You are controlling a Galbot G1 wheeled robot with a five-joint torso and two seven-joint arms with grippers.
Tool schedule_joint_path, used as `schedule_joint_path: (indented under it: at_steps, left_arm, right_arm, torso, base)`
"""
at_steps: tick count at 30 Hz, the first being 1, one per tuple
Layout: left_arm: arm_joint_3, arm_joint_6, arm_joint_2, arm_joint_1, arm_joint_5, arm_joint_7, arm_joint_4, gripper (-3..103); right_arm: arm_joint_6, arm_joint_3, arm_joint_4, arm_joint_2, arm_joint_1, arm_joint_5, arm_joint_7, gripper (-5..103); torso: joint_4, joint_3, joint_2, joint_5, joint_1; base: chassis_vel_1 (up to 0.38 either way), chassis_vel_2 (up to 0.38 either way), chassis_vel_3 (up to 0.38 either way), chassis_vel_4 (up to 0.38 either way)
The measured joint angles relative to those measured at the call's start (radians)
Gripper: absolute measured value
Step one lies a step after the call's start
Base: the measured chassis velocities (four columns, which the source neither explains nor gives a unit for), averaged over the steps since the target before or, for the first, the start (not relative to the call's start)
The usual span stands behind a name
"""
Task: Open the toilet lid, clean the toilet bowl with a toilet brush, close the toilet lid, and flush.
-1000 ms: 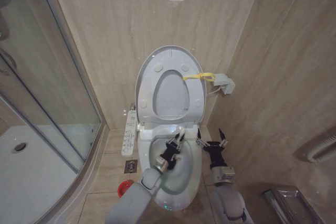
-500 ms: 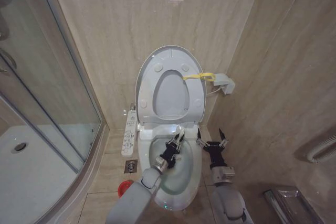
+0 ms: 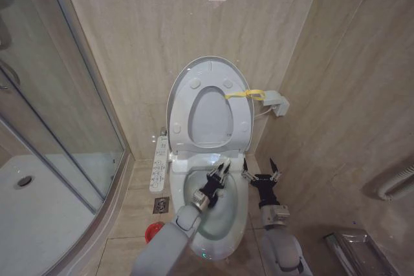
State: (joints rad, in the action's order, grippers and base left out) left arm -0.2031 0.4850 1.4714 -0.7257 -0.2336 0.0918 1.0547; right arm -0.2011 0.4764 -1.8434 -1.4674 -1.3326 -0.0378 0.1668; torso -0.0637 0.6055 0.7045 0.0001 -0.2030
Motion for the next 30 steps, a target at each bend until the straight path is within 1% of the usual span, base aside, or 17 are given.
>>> schedule_joint_path:
  at_steps: [1, 3, 4, 7, 9, 10, 13, 16, 18, 20, 21, 24, 26, 30]
  left_arm:
    - [-0.004, -0.010, -0.002, 0.000, -0.008, 0.000, 0.029, 19]
    - [-0.005, -0.012, -0.002, 0.001, -0.010, 0.000, 0.041, 19]
    - [-0.005, -0.016, 0.001, 0.004, -0.011, -0.001, 0.059, 19]
    - [-0.005, -0.016, 0.009, 0.006, -0.011, -0.002, 0.066, 19]
    - [-0.002, -0.010, 0.015, 0.004, -0.007, -0.001, 0.038, 19]
    - [0.004, 0.000, 0.017, 0.000, 0.001, 0.003, 0.007, 19]
    - [0.017, 0.016, 0.017, -0.006, 0.013, 0.010, -0.026, 19]
    - [0.028, 0.027, 0.015, -0.013, 0.016, 0.012, -0.021, 19]
    - [0.027, 0.016, 0.004, -0.028, 0.009, 0.003, 0.041, 19]
    - [0.010, -0.002, -0.008, -0.041, 0.003, -0.013, 0.144, 19]
    - [0.010, -0.002, -0.008, -0.041, 0.003, -0.013, 0.144, 19]
    - [-0.020, -0.020, -0.021, -0.061, 0.005, -0.020, 0.257, 19]
    - [-0.031, -0.026, -0.022, -0.070, 0.005, -0.017, 0.287, 19]
    - [-0.031, -0.024, -0.015, -0.073, 0.007, -0.014, 0.281, 19]
  right_arm:
    - [0.000, 0.000, 0.000, 0.000, 0.000, 0.000, 0.000, 100]
    - [0.000, 0.000, 0.000, 0.000, 0.000, 0.000, 0.000, 100]
    - [0.000, 0.000, 0.000, 0.000, 0.000, 0.000, 0.000, 100]
    - [0.000, 0.000, 0.000, 0.000, 0.000, 0.000, 0.000, 100]
    - [0.000, 0.000, 0.000, 0.000, 0.000, 0.000, 0.000, 100]
    - [0.000, 0.000, 0.000, 0.000, 0.000, 0.000, 0.000, 100]
    - [0.000, 0.000, 0.000, 0.000, 0.000, 0.000, 0.000, 100]
    - [0.000, 0.000, 0.000, 0.000, 0.000, 0.000, 0.000, 100]
    - [0.000, 0.000, 0.000, 0.000, 0.000, 0.000, 0.000, 100]
    - [0.000, 0.000, 0.000, 0.000, 0.000, 0.000, 0.000, 100]
    - [0.000, 0.000, 0.000, 0.000, 0.000, 0.000, 0.000, 100]
    - [0.000, 0.000, 0.000, 0.000, 0.000, 0.000, 0.000, 100]
    - [0.000, 0.000, 0.000, 0.000, 0.000, 0.000, 0.000, 100]
    - [0.000, 0.000, 0.000, 0.000, 0.000, 0.000, 0.001, 100]
  torso:
    - [-0.0002, 0.000, 0.000, 0.0002, 0.000]
    - [-0.0002, 0.000, 0.000, 0.0000, 0.000]
    - [-0.0007, 0.000, 0.000, -0.0001, 0.000]
    - [-0.0008, 0.000, 0.000, -0.0001, 0.000]
    - [-0.0008, 0.000, 0.000, -0.0001, 0.000]
    - [-0.0004, 0.000, 0.000, -0.0001, 0.000]
    - [0.0001, 0.000, 0.000, 0.0000, 0.000]
    - [-0.0003, 0.000, 0.000, -0.0002, 0.000]
    - [-0.0001, 0.000, 0.000, 0.0000, 0.000]
    - [-0.0007, 0.000, 0.000, -0.0001, 0.000]
    - [-0.0007, 0.000, 0.000, -0.0001, 0.000]
    - [-0.0006, 0.000, 0.000, 0.0000, 0.000]
    - [-0.0006, 0.000, 0.000, -0.0001, 0.000]
    - [-0.0002, 0.000, 0.000, 0.0000, 0.000]
  base:
    - [0.000, 0.000, 0.000, 0.000]
    - [0.000, 0.000, 0.000, 0.000]
    - [0.000, 0.000, 0.000, 0.000]
    - [0.000, 0.000, 0.000, 0.000]
    - [0.000, 0.000, 0.000, 0.000]
    - [0.000, 0.000, 0.000, 0.000]
    - [0.000, 0.000, 0.000, 0.000]
    - [0.000, 0.000, 0.000, 0.000]
    - [0.000, 0.000, 0.000, 0.000]
    - [0.000, 0.000, 0.000, 0.000]
    - [0.000, 0.000, 0.000, 0.000]
    - [0.000, 0.000, 0.000, 0.000]
    - [0.000, 0.000, 0.000, 0.000]
    - [0.000, 0.000, 0.000, 0.000]
